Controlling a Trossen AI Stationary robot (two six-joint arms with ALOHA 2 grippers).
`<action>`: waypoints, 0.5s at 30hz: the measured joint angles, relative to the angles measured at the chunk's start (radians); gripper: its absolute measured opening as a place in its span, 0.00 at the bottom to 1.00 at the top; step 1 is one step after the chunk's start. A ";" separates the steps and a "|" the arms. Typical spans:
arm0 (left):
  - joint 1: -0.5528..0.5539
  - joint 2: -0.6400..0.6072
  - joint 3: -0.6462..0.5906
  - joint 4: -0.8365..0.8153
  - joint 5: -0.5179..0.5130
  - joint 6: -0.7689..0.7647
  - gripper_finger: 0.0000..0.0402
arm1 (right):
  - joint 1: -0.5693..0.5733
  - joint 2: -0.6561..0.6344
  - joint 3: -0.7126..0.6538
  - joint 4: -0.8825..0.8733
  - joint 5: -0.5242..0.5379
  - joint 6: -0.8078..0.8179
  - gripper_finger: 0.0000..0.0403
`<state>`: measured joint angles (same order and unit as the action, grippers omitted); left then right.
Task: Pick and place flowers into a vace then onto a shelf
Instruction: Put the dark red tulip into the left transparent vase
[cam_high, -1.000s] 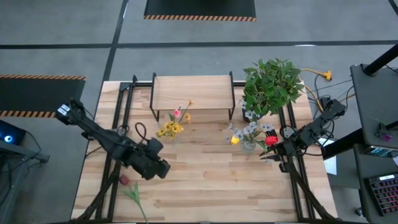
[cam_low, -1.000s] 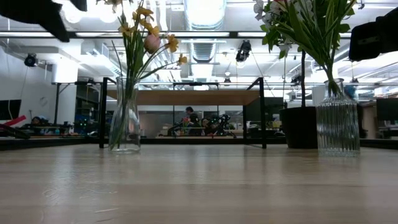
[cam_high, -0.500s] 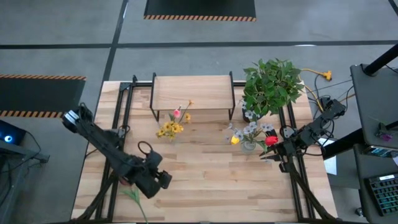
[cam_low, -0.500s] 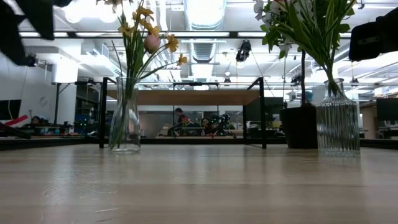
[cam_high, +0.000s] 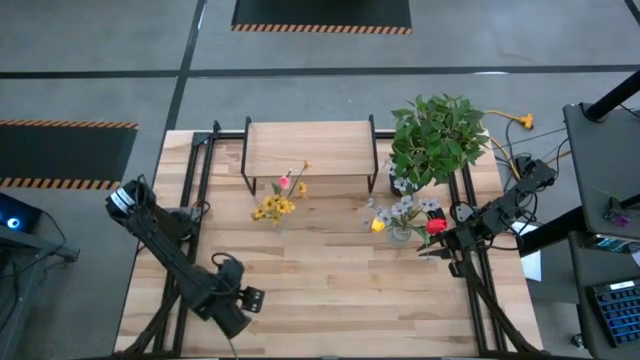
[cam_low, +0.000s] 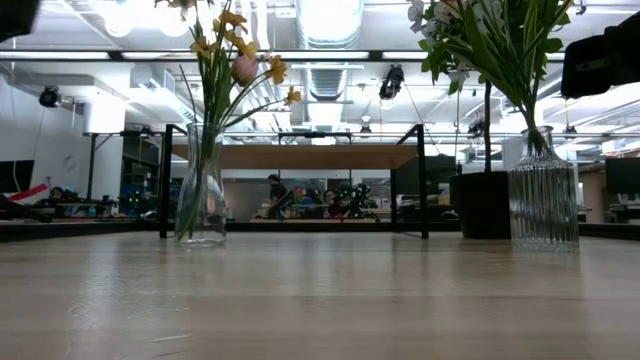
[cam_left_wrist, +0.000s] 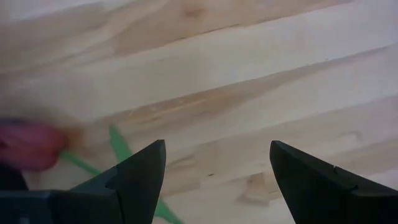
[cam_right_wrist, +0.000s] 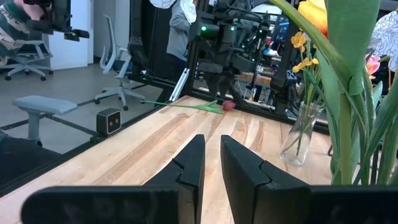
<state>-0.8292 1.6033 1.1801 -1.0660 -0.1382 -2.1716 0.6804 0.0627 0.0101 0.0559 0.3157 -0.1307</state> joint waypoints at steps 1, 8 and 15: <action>-0.013 0.005 0.000 -0.004 0.000 -0.031 0.67 | 0.000 0.000 0.000 0.000 0.000 0.000 0.11; -0.122 0.065 0.000 0.000 0.068 -0.229 0.67 | 0.000 0.000 0.000 0.000 0.000 -0.003 0.11; -0.182 0.120 0.000 0.002 0.093 -0.249 0.67 | 0.000 0.000 0.000 0.000 0.000 -0.003 0.11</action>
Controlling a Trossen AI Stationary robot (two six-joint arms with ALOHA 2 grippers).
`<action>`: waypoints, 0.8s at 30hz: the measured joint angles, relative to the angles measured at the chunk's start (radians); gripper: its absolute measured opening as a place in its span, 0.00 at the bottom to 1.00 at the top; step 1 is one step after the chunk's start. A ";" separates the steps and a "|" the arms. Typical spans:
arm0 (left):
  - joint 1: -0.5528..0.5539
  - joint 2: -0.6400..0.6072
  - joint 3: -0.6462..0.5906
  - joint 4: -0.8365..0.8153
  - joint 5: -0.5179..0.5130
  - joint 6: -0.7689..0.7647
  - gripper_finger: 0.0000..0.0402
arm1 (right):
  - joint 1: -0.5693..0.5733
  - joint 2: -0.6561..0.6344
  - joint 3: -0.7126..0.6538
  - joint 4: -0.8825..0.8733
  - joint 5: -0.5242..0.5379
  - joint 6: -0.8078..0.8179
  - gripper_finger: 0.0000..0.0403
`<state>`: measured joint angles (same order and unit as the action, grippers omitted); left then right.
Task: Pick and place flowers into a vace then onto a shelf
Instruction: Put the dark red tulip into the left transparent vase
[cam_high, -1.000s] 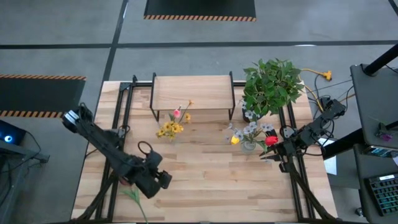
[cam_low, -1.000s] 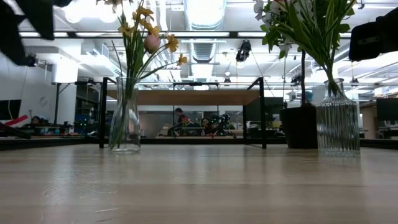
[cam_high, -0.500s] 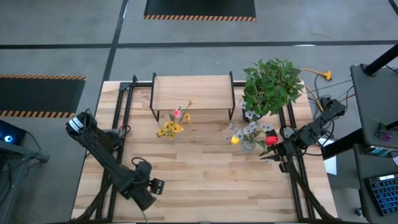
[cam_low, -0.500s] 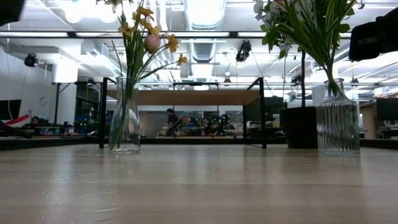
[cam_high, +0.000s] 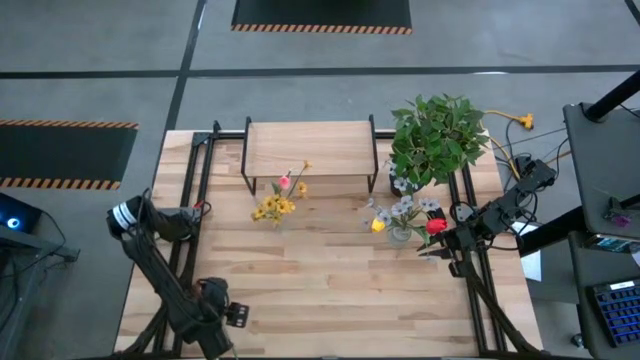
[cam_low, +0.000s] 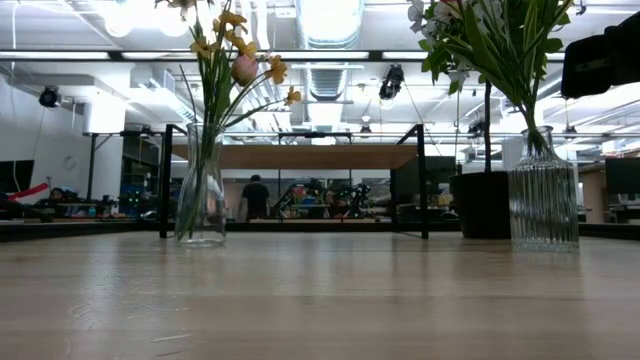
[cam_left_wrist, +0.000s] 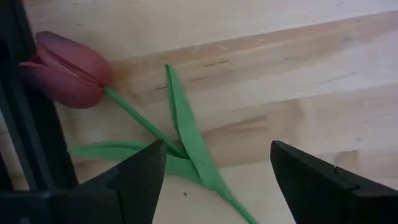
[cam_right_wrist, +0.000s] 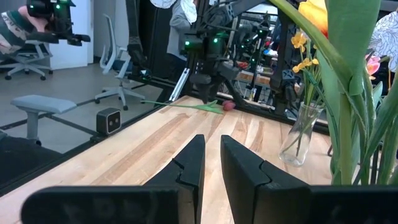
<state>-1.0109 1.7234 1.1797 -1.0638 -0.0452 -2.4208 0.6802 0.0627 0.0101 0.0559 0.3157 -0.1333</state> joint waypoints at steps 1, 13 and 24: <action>-0.005 0.009 0.000 0.003 0.000 -0.001 0.67 | 0.000 0.000 0.000 0.000 0.000 0.000 0.11; -0.023 0.051 0.000 0.049 0.084 -0.007 0.67 | 0.000 0.000 0.000 0.000 0.000 0.003 0.11; -0.032 0.073 0.000 0.095 0.097 -0.024 0.67 | 0.000 0.000 0.000 0.000 0.000 0.003 0.11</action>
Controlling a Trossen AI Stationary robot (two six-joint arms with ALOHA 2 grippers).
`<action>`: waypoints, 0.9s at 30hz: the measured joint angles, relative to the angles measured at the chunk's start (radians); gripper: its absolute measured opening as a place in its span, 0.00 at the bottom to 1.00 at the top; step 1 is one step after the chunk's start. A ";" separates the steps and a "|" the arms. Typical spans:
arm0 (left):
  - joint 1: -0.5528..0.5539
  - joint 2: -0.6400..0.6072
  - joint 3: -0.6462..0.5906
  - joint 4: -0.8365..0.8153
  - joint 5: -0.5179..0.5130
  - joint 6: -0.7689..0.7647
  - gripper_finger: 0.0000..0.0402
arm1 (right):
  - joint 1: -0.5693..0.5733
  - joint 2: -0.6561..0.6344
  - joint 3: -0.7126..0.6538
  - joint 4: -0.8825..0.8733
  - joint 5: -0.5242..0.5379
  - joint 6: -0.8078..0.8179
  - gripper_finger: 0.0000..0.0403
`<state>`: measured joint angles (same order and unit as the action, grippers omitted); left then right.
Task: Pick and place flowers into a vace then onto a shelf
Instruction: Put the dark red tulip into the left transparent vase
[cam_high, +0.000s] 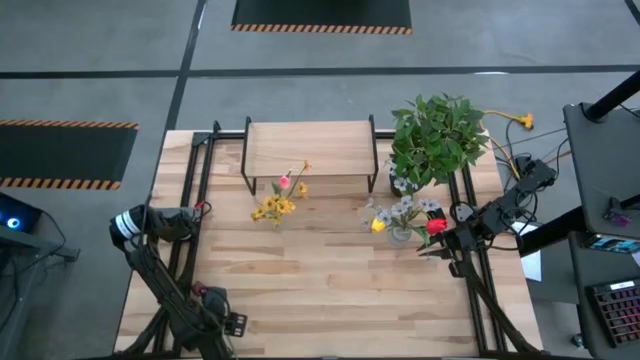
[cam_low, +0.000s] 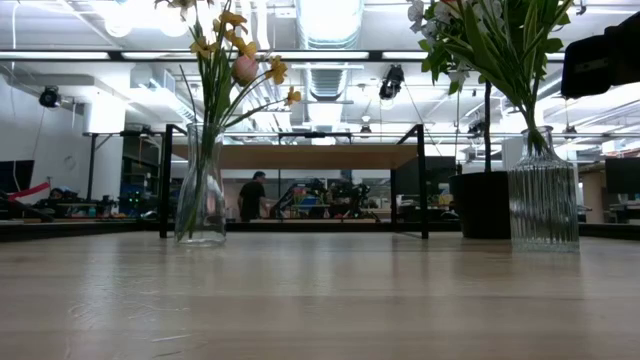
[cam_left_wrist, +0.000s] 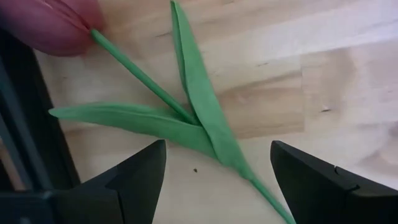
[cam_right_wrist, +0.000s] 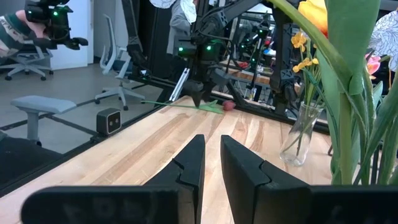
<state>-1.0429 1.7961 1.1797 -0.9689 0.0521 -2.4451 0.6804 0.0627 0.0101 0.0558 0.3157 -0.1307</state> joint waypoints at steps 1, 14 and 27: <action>-0.003 0.008 0.000 0.008 0.001 0.000 0.67 | 0.000 0.000 0.000 0.000 0.000 0.000 0.11; -0.019 0.013 -0.031 0.032 -0.058 0.041 0.67 | 0.000 0.000 0.000 0.000 0.000 0.000 0.11; -0.021 0.008 -0.090 0.062 -0.113 0.114 0.64 | 0.000 0.000 0.000 0.000 0.000 0.000 0.11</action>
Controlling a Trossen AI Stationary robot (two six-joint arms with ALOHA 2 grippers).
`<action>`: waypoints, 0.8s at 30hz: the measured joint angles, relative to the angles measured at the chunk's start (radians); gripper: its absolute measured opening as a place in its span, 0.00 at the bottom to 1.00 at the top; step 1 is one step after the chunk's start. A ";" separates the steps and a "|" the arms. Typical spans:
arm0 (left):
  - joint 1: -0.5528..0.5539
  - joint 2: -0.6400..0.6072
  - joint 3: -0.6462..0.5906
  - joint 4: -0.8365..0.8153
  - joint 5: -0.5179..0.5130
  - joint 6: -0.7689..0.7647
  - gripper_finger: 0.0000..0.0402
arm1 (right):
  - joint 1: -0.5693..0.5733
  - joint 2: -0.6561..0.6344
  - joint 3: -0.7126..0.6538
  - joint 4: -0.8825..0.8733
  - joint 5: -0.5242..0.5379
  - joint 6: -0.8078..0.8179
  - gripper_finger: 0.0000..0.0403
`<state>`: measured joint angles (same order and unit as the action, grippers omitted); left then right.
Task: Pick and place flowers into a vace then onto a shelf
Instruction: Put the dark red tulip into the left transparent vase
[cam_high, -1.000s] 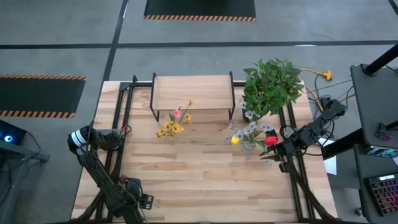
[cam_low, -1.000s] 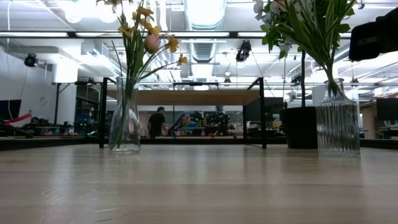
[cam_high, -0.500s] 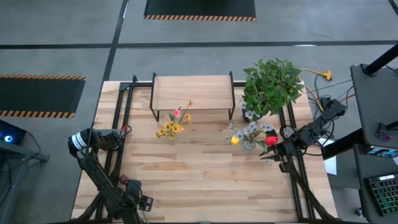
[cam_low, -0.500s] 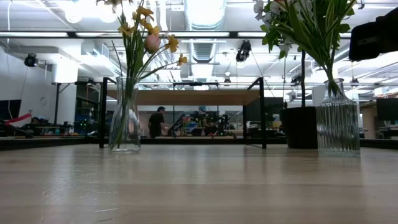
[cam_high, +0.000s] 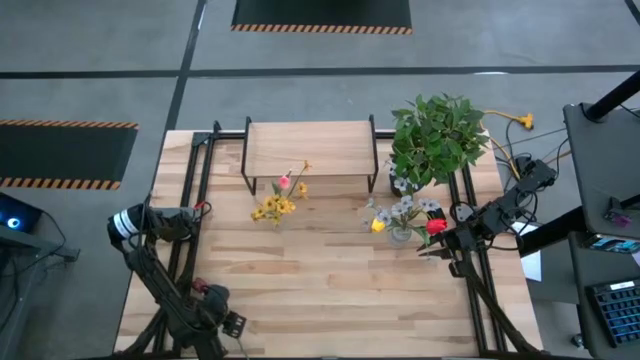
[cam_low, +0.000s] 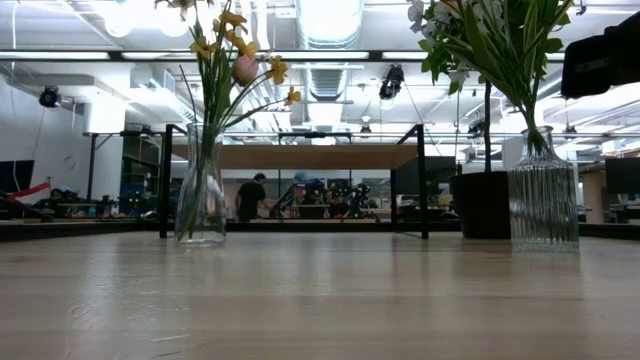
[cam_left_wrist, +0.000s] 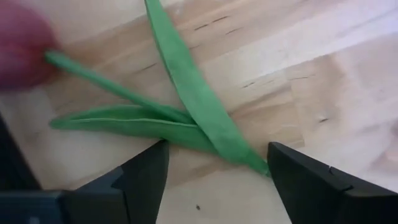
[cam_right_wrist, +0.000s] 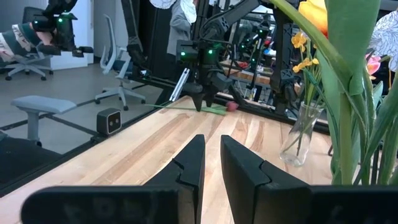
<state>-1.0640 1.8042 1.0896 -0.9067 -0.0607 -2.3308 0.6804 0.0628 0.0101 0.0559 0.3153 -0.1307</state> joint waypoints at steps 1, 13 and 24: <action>-0.001 0.001 -0.001 0.001 -0.020 0.028 0.62 | 0.000 0.000 0.000 0.000 0.000 0.000 0.11; 0.004 0.003 -0.011 -0.021 -0.117 0.140 0.32 | 0.000 0.000 0.000 0.000 0.000 0.000 0.11; 0.012 0.007 -0.019 -0.017 -0.441 0.332 0.03 | 0.000 0.000 0.000 0.000 0.000 0.000 0.11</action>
<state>-1.0515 1.8109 1.0702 -0.9236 -0.5020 -1.9987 0.6800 0.0624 0.0101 0.0555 0.3155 -0.1307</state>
